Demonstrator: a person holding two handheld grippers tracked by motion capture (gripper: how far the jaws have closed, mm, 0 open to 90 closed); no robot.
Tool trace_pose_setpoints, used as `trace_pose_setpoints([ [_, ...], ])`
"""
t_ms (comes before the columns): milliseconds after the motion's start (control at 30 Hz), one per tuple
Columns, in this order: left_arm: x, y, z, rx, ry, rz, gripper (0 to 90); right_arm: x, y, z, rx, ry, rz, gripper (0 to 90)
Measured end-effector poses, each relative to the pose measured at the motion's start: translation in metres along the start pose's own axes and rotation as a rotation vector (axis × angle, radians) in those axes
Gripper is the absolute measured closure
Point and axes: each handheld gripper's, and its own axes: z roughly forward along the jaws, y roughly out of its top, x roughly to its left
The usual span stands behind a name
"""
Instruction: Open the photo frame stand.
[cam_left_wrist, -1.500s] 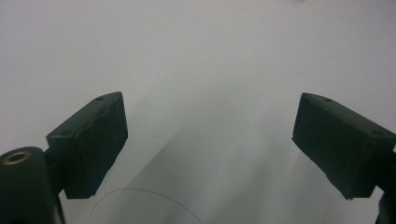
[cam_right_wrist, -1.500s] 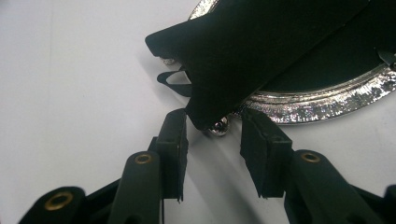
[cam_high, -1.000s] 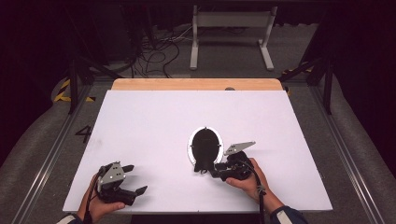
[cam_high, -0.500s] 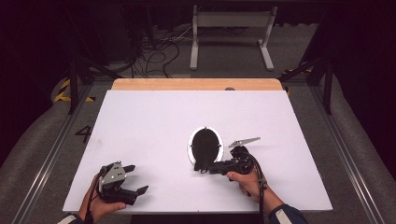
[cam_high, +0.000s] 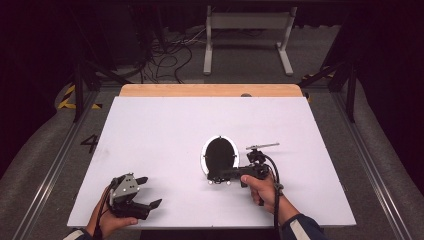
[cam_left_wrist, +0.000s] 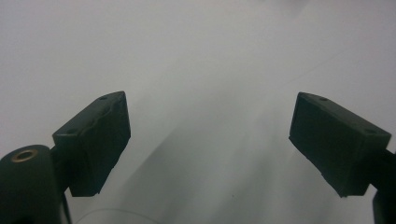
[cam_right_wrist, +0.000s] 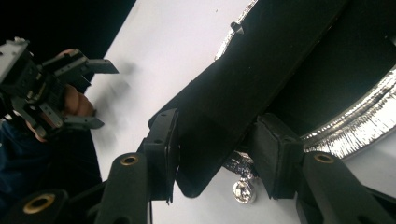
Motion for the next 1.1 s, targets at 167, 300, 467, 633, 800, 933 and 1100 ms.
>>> trace_pose_setpoints([
  [167, 0.009, 0.021, 0.015, -0.039, -0.015, 0.002, 13.7, -0.006, 0.003, 0.003, -0.02, 0.029, 0.069, 54.0],
  [300, 0.013, 0.041, 0.041, -0.029, -0.055, 0.017, 16.5, -0.01, 0.009, 0.007, -0.04, 0.035, 0.09, 53.9],
  [467, 0.014, 0.064, 0.066, -0.031, -0.108, 0.018, 16.4, -0.013, 0.012, 0.011, -0.052, 0.05, 0.088, 55.7],
  [633, 0.021, 0.081, 0.077, -0.098, -0.155, -0.046, 19.7, -0.015, 0.012, 0.011, -0.053, 0.058, 0.071, 60.3],
  [800, 0.026, 0.088, 0.09, -0.103, -0.171, -0.092, 19.4, -0.016, 0.011, 0.01, -0.057, 0.067, 0.033, 62.7],
  [933, 0.029, 0.091, 0.099, -0.101, -0.195, -0.109, 18.0, -0.012, 0.012, 0.009, -0.054, 0.059, -0.02, 64.0],
  [1100, 0.031, 0.091, 0.112, -0.065, -0.204, -0.149, 16.8, -0.003, 0.012, 0.009, -0.062, 0.026, -0.134, 63.9],
])
